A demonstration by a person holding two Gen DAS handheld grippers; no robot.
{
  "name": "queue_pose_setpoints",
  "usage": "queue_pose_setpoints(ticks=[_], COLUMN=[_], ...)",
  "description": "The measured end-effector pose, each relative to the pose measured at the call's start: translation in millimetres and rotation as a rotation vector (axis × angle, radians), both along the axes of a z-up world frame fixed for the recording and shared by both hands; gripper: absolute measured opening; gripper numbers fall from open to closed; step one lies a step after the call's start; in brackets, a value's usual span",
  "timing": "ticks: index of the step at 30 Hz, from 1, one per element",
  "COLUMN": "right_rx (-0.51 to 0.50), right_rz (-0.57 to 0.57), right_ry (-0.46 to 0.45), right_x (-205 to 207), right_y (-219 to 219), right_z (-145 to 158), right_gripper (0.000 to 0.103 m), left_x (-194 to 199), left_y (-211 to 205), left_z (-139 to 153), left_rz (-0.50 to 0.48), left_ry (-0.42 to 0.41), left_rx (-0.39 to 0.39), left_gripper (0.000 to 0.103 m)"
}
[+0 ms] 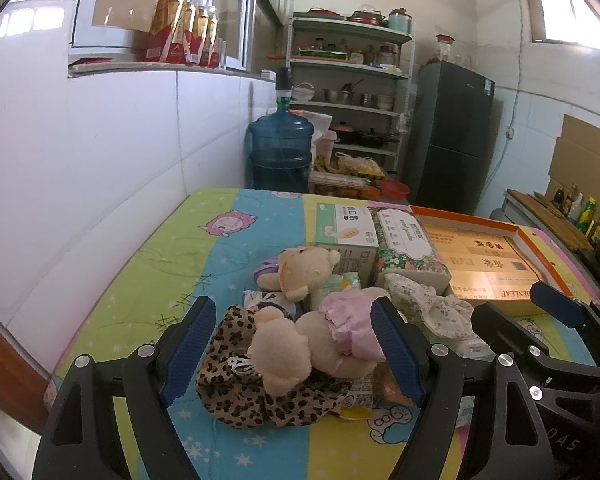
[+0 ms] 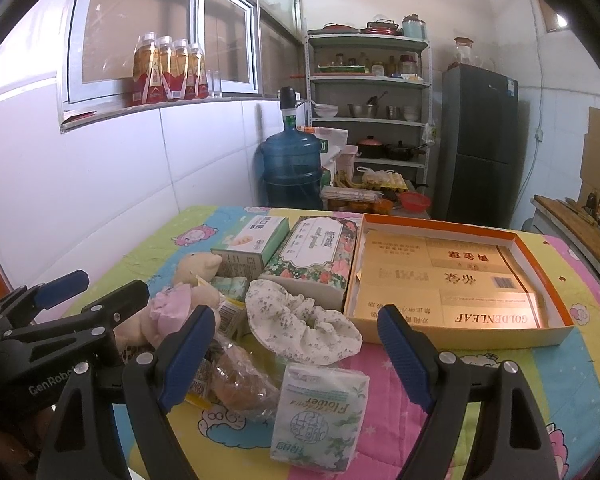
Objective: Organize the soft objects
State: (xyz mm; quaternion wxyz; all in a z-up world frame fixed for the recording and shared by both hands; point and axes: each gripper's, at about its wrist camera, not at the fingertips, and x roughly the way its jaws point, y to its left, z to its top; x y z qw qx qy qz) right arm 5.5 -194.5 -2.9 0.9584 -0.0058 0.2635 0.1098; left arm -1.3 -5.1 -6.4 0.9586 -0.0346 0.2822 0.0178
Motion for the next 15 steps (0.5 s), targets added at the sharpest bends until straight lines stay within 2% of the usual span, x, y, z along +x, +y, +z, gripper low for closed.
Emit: queue_pose_setpoints(ticks=[15], right_rx=[0.001], right_rz=[-0.001], right_ry=[0.000], right_x=[-0.7], right_y=[-0.5], right_z=[-1.8], right_gripper=[0.084], left_x=[-0.7], left_y=[0.0], left_z=[-3.8], left_rz=[-0.006], left_ry=[-0.002], left_rx=[-0.003], left_gripper=[0.081])
